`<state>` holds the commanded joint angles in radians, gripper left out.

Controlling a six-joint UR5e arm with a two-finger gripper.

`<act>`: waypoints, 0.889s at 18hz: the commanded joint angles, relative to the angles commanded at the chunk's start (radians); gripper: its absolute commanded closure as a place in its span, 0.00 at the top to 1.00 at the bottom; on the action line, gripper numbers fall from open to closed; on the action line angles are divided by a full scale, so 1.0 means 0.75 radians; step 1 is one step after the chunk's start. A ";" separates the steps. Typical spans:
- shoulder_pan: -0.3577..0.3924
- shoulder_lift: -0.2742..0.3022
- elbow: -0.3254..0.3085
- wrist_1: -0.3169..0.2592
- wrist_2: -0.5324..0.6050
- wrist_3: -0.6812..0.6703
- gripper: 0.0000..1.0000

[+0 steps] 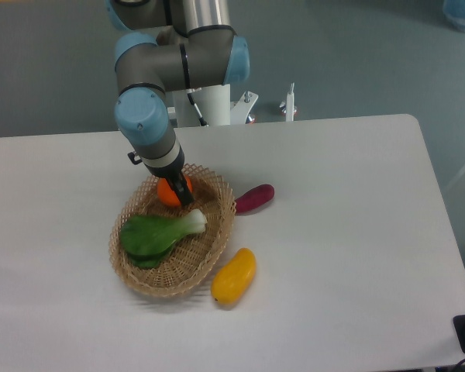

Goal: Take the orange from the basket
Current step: 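Position the gripper fingers around the orange and descend onto it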

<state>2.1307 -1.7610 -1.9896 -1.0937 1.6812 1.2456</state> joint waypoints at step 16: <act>-0.014 -0.063 0.010 0.002 0.045 0.016 0.98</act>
<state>2.1200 -1.8085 -1.9819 -1.0922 1.7150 1.2578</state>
